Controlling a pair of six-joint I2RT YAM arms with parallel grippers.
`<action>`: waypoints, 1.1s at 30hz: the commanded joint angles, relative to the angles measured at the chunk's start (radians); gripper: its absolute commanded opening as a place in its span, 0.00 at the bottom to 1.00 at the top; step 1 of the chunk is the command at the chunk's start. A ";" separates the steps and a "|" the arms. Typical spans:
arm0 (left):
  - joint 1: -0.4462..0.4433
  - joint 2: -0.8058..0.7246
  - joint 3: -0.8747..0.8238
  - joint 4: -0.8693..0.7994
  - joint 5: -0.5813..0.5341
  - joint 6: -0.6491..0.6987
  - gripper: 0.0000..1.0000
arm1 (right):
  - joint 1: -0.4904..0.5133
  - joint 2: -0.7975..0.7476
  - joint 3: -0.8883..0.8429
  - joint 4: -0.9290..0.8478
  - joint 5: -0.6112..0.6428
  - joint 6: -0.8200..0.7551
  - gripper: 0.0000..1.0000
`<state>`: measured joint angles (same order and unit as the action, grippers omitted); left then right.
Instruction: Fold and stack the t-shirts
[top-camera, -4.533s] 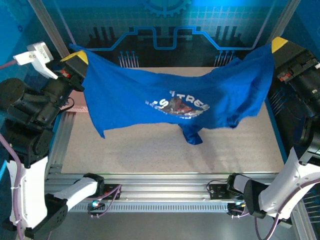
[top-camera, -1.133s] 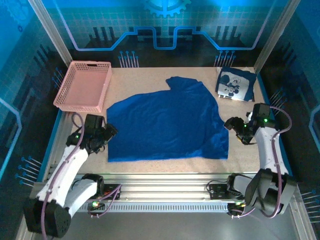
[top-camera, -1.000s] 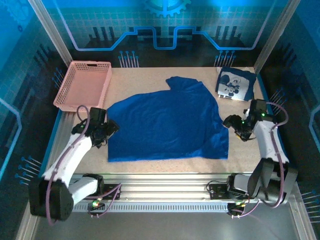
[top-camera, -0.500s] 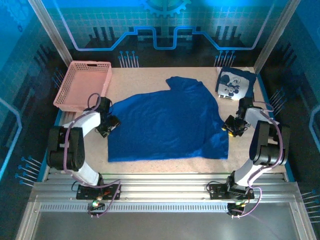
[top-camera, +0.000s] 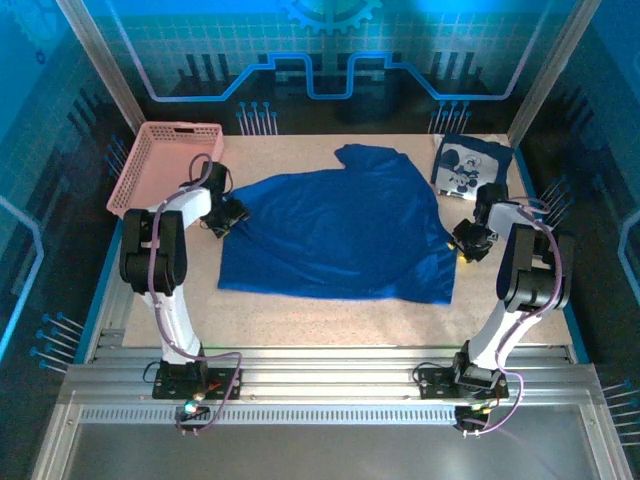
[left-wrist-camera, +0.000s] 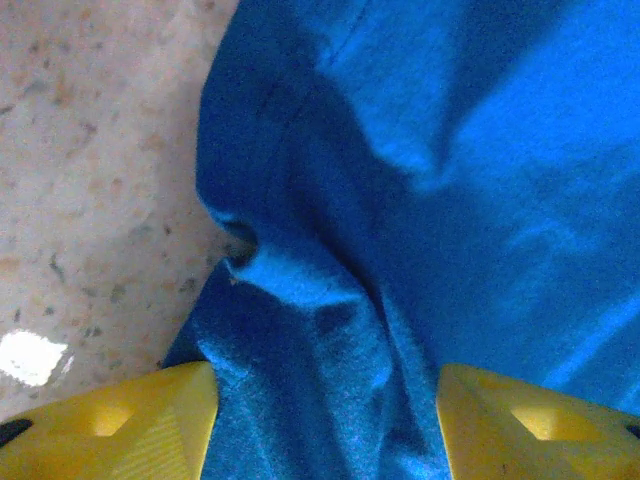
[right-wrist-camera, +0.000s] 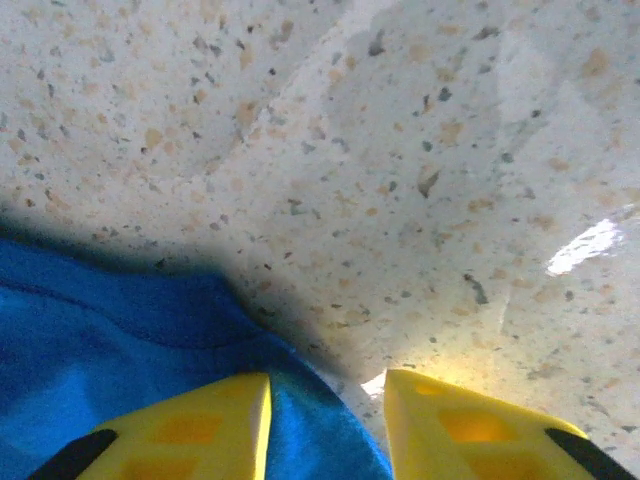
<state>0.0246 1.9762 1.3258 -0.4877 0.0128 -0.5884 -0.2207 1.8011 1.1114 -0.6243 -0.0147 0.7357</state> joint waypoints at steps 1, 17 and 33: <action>0.022 -0.055 -0.004 -0.058 0.024 0.020 0.72 | -0.001 -0.071 0.012 -0.045 0.015 0.016 0.44; 0.064 -0.671 -0.302 -0.249 0.163 0.030 0.93 | 0.013 -0.594 -0.173 -0.248 -0.286 -0.261 0.77; 0.091 -0.537 -0.441 -0.219 0.157 0.120 0.60 | 0.011 -0.506 -0.286 -0.163 -0.283 -0.282 0.64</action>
<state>0.1036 1.4155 0.8978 -0.6914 0.1898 -0.5129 -0.2207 1.2850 0.8394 -0.7929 -0.2966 0.4686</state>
